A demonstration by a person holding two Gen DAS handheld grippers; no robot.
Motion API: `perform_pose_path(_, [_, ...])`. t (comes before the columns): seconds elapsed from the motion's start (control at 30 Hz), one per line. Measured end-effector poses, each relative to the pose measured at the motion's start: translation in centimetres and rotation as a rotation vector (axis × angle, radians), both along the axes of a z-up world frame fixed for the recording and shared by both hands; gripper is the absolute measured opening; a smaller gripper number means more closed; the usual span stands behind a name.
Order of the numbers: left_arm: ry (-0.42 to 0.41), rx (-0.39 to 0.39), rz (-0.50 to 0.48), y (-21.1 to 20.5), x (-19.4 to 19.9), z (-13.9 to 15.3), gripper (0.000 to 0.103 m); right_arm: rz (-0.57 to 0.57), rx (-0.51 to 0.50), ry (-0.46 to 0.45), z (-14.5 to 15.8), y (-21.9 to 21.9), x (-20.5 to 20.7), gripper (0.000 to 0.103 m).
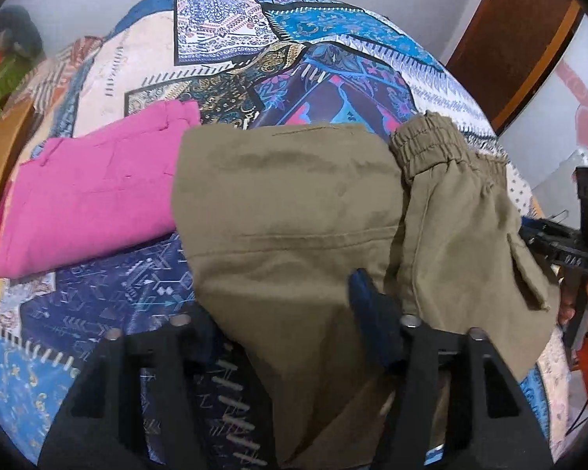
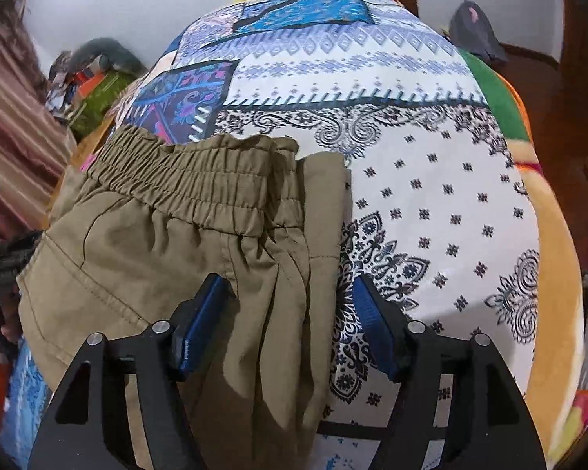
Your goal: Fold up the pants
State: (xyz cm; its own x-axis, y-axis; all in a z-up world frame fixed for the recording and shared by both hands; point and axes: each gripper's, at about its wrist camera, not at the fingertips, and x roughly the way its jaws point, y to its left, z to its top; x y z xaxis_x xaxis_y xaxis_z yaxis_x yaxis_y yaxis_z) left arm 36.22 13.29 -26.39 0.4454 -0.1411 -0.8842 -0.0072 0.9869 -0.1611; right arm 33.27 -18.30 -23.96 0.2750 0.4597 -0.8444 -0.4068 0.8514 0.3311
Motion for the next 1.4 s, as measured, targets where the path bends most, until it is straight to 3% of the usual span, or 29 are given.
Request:
perform_pose_path(0.1, [-0.017, 0.027, -0.015, -0.7, 0.1, 0.3, 0.032, 0.017, -0.021, -0.008, 0.4, 0.4, -0.2, 0.046])
perform_pose_path(0.17, [-0.029, 0.063, -0.044, -1.5, 0.1, 0.6, 0.019, 0.019, -0.028, -0.013, 0.7, 0.5, -0.2, 0.038])
perform_pose_path(0.3, [-0.063, 0.141, -0.073, -3.0, -0.3, 1.6, 0.009, 0.028, -0.052, -0.075, 2.4, 0.6, -0.7, 0.017])
perform_pose_path(0.43, [-0.116, 0.132, -0.068, -3.0, -0.9, 3.8, 0.006, 0.037, -0.085, -0.136, 4.0, 1.0, -1.5, 0.012])
perform_pose_path(0.57, [-0.167, 0.126, -0.069, -3.1, -1.8, 6.5, 0.005, 0.029, -0.05, -0.158, 6.1, 0.8, -1.5, 0.01])
perform_pose_path(0.8, [-0.231, 0.144, -0.057, -2.3, -3.2, 10.3, 0.005, 0.059, -0.052, -0.264, 10.4, 3.7, -2.3, 0.009])
perform_pose_path(1.07, [-0.296, 0.154, 0.016, 2.6, -3.3, 13.9, 0.005, 0.107, -0.028, -0.363, 14.2, 8.7, -1.4, 0.009])
perform_pose_path(1.4, [-0.318, 0.205, 0.128, 11.6, -1.0, 15.3, 0.005, 0.179, 0.01, -0.421, 14.8, 17.5, 1.7, 0.008])
